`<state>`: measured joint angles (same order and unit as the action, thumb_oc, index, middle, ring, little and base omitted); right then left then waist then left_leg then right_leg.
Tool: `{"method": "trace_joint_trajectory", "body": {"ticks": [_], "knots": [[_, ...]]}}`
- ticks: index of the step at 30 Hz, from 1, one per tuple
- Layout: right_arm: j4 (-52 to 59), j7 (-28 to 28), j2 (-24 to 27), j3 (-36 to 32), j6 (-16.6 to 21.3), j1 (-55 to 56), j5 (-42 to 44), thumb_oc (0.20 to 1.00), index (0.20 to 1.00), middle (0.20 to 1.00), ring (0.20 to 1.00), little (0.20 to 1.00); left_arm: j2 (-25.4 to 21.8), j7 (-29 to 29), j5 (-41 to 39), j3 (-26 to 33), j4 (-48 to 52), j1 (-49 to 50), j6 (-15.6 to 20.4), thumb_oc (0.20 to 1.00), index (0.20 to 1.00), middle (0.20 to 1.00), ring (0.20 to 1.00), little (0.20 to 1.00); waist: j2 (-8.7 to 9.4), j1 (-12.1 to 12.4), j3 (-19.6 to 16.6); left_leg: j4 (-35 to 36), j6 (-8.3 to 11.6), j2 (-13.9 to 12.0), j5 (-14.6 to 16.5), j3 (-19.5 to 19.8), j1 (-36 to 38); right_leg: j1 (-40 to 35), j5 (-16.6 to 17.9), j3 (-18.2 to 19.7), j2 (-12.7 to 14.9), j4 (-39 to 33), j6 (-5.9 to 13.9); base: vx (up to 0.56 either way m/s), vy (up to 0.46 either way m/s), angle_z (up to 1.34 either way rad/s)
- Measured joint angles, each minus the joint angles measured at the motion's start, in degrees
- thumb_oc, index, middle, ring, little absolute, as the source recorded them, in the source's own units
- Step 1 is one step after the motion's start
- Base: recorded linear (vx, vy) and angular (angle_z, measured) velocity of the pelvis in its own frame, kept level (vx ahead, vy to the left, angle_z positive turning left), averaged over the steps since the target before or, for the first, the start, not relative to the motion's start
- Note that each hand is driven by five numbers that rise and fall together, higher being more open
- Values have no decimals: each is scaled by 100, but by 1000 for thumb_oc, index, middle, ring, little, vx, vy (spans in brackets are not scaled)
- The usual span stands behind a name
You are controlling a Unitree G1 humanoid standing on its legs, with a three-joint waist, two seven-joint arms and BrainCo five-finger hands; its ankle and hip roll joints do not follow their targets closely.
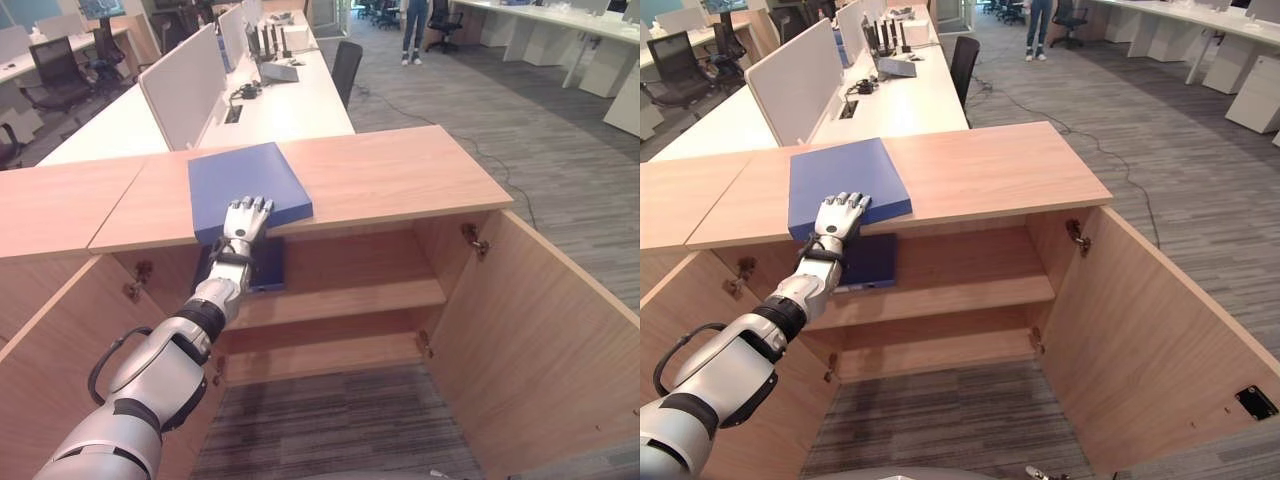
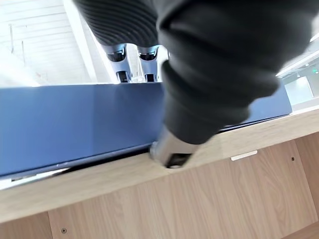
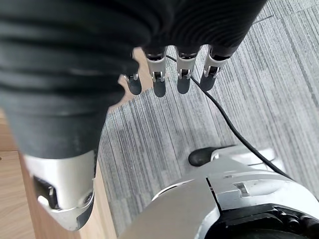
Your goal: Put the empty folder in the office cabinet
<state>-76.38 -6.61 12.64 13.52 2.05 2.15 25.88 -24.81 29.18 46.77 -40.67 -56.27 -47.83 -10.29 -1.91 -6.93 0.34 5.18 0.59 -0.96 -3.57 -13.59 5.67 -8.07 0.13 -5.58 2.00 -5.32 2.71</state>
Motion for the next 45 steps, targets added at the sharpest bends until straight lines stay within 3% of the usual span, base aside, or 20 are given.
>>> {"method": "trace_joint_trajectory", "body": {"ticks": [10,13,15,17,18,23,32,45], "knots": [[2,-49,0,-8,6,6,-3,1000,1000,1000,1000,1000,-7,67,95,50,231,143,-33,200,200,200,200,200,8,16,-2,0,-1,-5,1,2,3,-4,0,-3,-5,0,0,0,0,0],[13,-107,-5,-21,6,62,-4,1000,1000,1000,1000,1000,-35,52,94,298,1199,642,8,200,200,200,200,200,25,121,10,0,-6,-5,5,10,4,-8,-2,-10,-6,0,-1,3,-4,1],[113,-119,-19,-183,-1,118,-9,1000,1000,1000,1000,1000,-146,-83,93,813,2466,1383,63,200,200,200,200,200,48,142,45,1,-7,-4,10,34,0,-15,-3,-56,0,-2,1,0,-3,3],[159,-131,-23,-290,-12,235,-10,1000,1000,1000,1000,1000,-232,-100,99,971,3640,2107,373,200,200,200,200,200,58,198,65,2,-11,3,12,104,-17,-26,-4,-104,1,-3,0,-1,-8,15],[147,-137,-24,-290,-21,275,-10,1000,1000,1000,1000,1000,-224,-121,104,920,3754,2219,548,200,200,200,200,200,63,306,70,1,-12,4,11,138,-26,-28,-5,-127,-3,-2,-1,1,-16,13],[241,-158,-37,-559,-23,317,-6,1000,1000,1000,1000,1000,-299,-505,-264,1737,5726,3812,1240,200,200,200,200,200,118,585,284,36,-6,15,16,221,-49,-42,-9,-180,-1,-5,-5,-4,-16,8],[230,-86,-42,-503,-22,358,-7,1000,1000,1000,1000,1000,-500,-964,-1161,2253,6205,4126,1857,200,200,200,200,200,152,734,354,52,31,23,23,353,-106,-36,-28,-307,0,-6,-3,-4,-13,7],[227,-93,-146,-503,-15,353,-6,1000,1000,1000,1000,1000,-476,-477,-1152,2318,6121,4115,1864,200,200,200,200,200,205,729,393,2,0,24,1,419,-80,-83,-43,-357,-9,-7,-23,1,-2,1]]}}
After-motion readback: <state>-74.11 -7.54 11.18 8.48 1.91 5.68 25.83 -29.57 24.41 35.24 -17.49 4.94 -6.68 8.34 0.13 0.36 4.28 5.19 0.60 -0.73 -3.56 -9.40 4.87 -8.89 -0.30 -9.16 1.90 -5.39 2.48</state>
